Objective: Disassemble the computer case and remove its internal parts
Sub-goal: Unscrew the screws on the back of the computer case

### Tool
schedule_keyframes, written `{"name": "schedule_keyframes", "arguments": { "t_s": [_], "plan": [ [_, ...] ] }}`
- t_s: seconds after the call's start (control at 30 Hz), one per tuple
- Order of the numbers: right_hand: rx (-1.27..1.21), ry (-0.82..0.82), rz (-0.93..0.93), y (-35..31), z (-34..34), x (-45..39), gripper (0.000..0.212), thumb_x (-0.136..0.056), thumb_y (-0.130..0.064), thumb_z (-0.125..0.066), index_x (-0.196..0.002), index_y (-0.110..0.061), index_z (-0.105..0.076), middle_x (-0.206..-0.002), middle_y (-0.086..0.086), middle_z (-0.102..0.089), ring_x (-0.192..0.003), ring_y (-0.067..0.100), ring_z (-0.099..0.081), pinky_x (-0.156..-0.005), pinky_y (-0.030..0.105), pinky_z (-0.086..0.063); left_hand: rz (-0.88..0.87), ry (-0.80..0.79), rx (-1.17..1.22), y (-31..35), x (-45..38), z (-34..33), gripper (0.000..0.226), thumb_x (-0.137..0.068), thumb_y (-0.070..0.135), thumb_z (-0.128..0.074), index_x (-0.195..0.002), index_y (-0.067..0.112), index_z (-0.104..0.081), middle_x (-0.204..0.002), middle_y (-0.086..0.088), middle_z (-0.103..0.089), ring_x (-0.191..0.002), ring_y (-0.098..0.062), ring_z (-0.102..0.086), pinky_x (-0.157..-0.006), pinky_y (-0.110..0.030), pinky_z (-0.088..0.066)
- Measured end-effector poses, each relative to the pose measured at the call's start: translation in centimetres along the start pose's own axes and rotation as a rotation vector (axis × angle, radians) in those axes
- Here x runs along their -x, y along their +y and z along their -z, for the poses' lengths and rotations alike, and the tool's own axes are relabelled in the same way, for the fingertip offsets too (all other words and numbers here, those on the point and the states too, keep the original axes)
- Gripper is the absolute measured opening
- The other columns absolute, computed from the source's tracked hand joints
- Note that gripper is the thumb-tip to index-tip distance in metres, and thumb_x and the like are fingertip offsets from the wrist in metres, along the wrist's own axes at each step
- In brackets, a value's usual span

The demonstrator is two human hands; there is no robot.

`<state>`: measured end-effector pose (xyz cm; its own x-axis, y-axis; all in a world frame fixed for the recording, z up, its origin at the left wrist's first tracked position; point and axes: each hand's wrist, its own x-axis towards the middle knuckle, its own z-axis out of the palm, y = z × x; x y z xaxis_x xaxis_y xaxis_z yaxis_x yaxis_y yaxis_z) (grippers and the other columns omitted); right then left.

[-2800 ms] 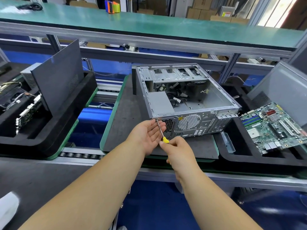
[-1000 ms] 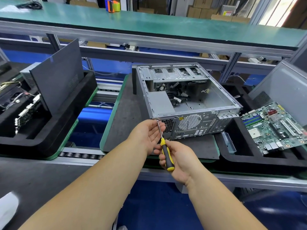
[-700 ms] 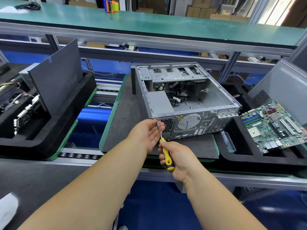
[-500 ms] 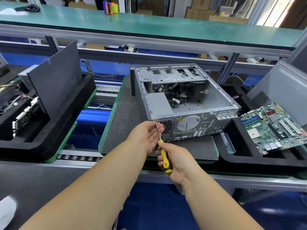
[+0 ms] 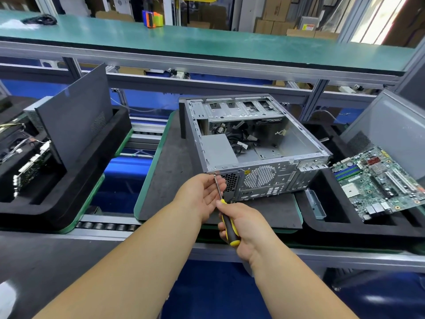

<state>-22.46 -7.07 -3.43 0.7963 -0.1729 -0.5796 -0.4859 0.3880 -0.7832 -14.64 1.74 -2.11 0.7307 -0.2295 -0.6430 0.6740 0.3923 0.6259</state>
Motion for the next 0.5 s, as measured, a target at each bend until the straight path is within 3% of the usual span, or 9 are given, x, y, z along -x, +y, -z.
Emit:
{"name": "schedule_keyframes", "arguments": {
  "t_s": [0.17,0.33,0.5],
  "plan": [
    [-0.045,0.019,-0.018,0.01,-0.13,0.19,0.017,-0.087,-0.023,-0.073,-0.09,-0.009,-0.063,-0.058,0.001,-0.059,-0.045,0.012,-0.053,-0.041,0.023,-0.043,0.016,0.022,-0.001,0.16,-0.12,-0.07,0.022,-0.093,0.018,-0.054,-0.088,0.005,-0.071,-0.073,-0.004,-0.075,-0.068,-0.013,-0.071,-0.061,-0.025,-0.053],
    [-0.15,-0.017,-0.124,-0.32,0.09,0.49,0.023,-0.094,-0.02,-0.058,-0.095,0.002,-0.067,-0.065,0.011,-0.062,-0.047,0.016,-0.055,-0.043,0.024,-0.046,0.008,0.04,-0.004,0.04,0.0,-0.03,0.023,-0.093,0.022,-0.055,-0.092,0.006,-0.071,-0.077,-0.004,-0.076,-0.066,-0.012,-0.072,-0.059,-0.026,-0.053],
    [-0.043,0.009,-0.055,0.35,0.26,0.0,0.018,-0.094,-0.021,-0.063,-0.091,-0.004,-0.069,-0.063,0.002,-0.064,-0.049,0.012,-0.057,-0.045,0.023,-0.046,-0.003,0.054,-0.007,0.02,0.12,-0.15,0.017,-0.093,0.017,-0.056,-0.089,0.007,-0.069,-0.069,-0.001,-0.074,-0.073,-0.012,-0.069,-0.064,-0.023,-0.053]
  ]
}}
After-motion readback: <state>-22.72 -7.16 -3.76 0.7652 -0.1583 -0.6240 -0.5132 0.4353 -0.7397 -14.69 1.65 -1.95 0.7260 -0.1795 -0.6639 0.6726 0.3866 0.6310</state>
